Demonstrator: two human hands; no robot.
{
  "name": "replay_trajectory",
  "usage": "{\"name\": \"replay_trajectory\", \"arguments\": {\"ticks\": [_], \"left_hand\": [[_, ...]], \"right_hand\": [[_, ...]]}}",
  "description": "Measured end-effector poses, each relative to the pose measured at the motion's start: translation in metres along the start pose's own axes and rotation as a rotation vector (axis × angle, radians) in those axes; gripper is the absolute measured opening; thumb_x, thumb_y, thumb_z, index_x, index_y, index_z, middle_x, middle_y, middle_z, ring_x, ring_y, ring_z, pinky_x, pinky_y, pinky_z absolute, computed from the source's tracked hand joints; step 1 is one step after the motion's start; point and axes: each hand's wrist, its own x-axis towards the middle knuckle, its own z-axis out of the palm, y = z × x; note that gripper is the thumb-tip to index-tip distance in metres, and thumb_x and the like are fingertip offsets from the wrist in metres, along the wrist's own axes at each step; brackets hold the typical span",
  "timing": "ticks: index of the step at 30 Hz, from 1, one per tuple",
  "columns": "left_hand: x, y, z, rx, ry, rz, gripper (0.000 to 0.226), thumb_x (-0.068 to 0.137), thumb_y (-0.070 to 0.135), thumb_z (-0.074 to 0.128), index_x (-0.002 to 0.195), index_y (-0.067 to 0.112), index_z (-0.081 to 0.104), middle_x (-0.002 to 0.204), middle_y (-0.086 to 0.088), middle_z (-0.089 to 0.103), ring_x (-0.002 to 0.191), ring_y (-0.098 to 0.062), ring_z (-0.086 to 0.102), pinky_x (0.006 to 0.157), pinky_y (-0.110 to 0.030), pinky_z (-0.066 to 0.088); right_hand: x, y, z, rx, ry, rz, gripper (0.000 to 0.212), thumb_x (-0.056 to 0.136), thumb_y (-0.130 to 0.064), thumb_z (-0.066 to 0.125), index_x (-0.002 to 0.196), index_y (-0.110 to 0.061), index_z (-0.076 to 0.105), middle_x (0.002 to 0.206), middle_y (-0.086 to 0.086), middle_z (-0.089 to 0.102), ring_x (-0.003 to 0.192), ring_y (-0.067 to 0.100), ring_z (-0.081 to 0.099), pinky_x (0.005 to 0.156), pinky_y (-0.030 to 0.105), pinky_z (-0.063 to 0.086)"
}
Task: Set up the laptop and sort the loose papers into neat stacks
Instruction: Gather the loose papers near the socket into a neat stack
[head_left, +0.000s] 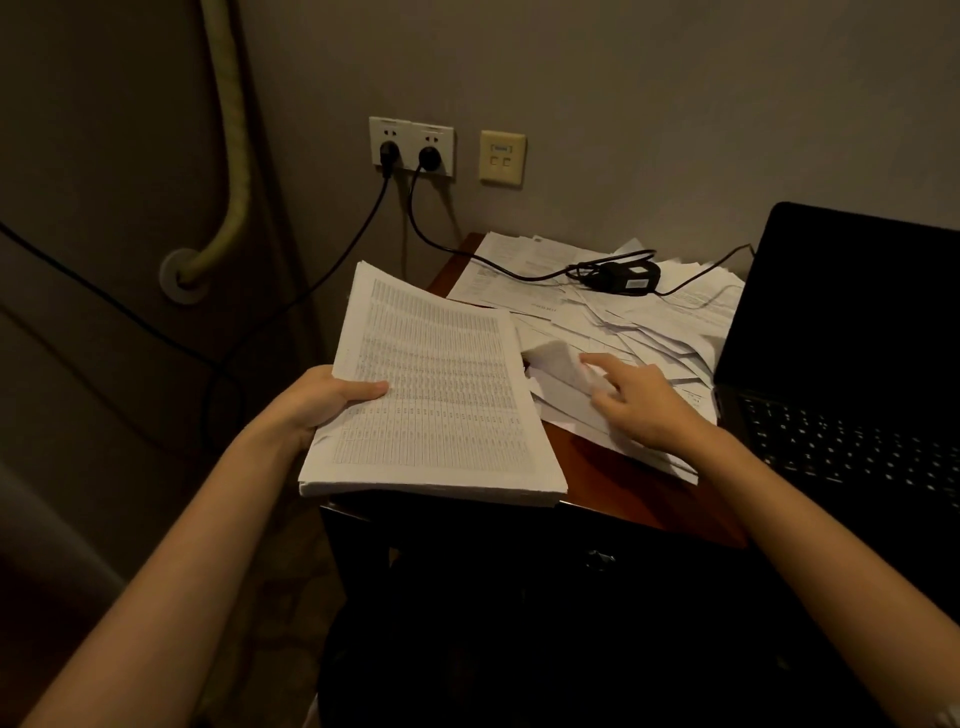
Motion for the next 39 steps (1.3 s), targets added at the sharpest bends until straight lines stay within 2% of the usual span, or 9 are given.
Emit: {"name": "replay_trajectory", "arguments": {"ticks": [2, 6, 11, 17, 20, 25, 29, 34, 39], "left_hand": [[0.001, -0.002, 0.0, -0.04, -0.017, -0.017, 0.027, 0.087, 0.008, 0.062, 0.114, 0.011, 0.061, 0.113, -0.013, 0.066, 0.102, -0.031, 0.064, 0.09, -0.047, 0.051], [0.002, -0.002, 0.0, -0.089, -0.06, -0.03, 0.024, 0.089, 0.008, 0.059, 0.112, 0.011, 0.061, 0.111, -0.012, 0.066, 0.098, -0.029, 0.065, 0.077, -0.039, 0.052], [0.002, 0.0, 0.004, -0.034, -0.096, -0.045, 0.02, 0.089, 0.006, 0.059, 0.106, 0.013, 0.062, 0.106, -0.01, 0.067, 0.097, -0.028, 0.065, 0.077, -0.04, 0.052], [0.003, 0.006, 0.01, 0.031, -0.065, -0.104, 0.025, 0.093, 0.016, 0.056, 0.117, 0.01, 0.058, 0.11, -0.012, 0.065, 0.097, -0.029, 0.064, 0.083, -0.043, 0.052], [0.005, 0.004, 0.013, 0.018, 0.015, -0.104, 0.037, 0.098, 0.044, 0.042, 0.11, 0.015, 0.062, 0.105, -0.009, 0.066, 0.098, -0.028, 0.063, 0.092, -0.044, 0.048], [0.01, 0.008, 0.015, -0.238, -0.032, -0.096, 0.068, 0.094, 0.064, 0.021, 0.101, 0.013, 0.066, 0.079, -0.007, 0.073, 0.067, -0.021, 0.071, 0.054, -0.025, 0.057], [0.006, 0.012, 0.018, 0.007, -0.034, -0.118, 0.039, 0.09, 0.046, 0.055, 0.114, 0.016, 0.06, 0.108, -0.01, 0.066, 0.094, -0.027, 0.065, 0.078, -0.037, 0.053], [0.001, 0.008, 0.019, 0.12, 0.032, -0.106, 0.017, 0.087, 0.008, 0.065, 0.103, 0.01, 0.06, 0.1, -0.006, 0.064, 0.099, -0.028, 0.061, 0.096, -0.046, 0.047], [0.0, 0.005, 0.012, 0.201, -0.022, -0.077, 0.019, 0.089, 0.011, 0.061, 0.108, 0.013, 0.057, 0.109, -0.008, 0.062, 0.104, -0.03, 0.06, 0.098, -0.049, 0.045]], "right_hand": [[0.003, 0.005, -0.002, -0.049, 0.089, 0.054, 0.005, 0.093, -0.017, 0.049, 0.093, -0.02, 0.054, 0.078, 0.003, 0.057, 0.072, 0.022, 0.052, 0.055, 0.03, 0.037], [0.001, 0.013, -0.002, -0.123, 0.078, 0.08, 0.026, 0.093, -0.023, 0.058, 0.077, -0.004, 0.063, 0.071, 0.013, 0.061, 0.06, 0.017, 0.05, 0.051, 0.029, 0.033], [0.015, -0.007, -0.027, 0.115, 0.579, 0.171, 0.034, 0.099, -0.026, 0.046, 0.073, -0.008, 0.058, 0.062, 0.005, 0.052, 0.06, 0.021, 0.049, 0.052, 0.031, 0.034], [0.022, -0.094, -0.055, -0.168, 0.881, -0.297, 0.023, 0.093, -0.013, 0.049, 0.095, -0.004, 0.07, 0.069, 0.01, 0.068, 0.053, 0.026, 0.058, 0.049, 0.028, 0.045], [0.002, -0.131, -0.003, -0.214, 0.689, -0.525, 0.021, 0.084, -0.004, 0.062, 0.104, -0.005, 0.067, 0.072, 0.01, 0.068, 0.054, 0.022, 0.062, 0.046, 0.03, 0.051], [-0.03, -0.154, 0.087, -0.274, 0.386, -0.529, 0.046, 0.06, -0.008, 0.085, 0.102, -0.001, 0.069, 0.073, 0.007, 0.068, 0.056, 0.023, 0.066, 0.039, 0.026, 0.048], [-0.045, -0.162, 0.095, -0.18, 0.184, -0.494, 0.046, 0.082, -0.028, 0.072, 0.12, -0.004, 0.061, 0.096, 0.009, 0.07, 0.08, 0.024, 0.069, 0.06, 0.033, 0.056], [-0.041, -0.126, 0.052, 0.287, 0.028, -0.216, 0.054, 0.095, -0.05, 0.034, 0.139, -0.022, 0.047, 0.141, -0.001, 0.05, 0.131, 0.015, 0.043, 0.11, 0.027, 0.028], [-0.026, -0.042, 0.041, -0.185, 0.021, 0.262, 0.066, 0.097, -0.055, 0.029, 0.148, -0.013, 0.025, 0.153, 0.014, 0.027, 0.141, 0.029, 0.022, 0.116, 0.045, 0.018]]}}
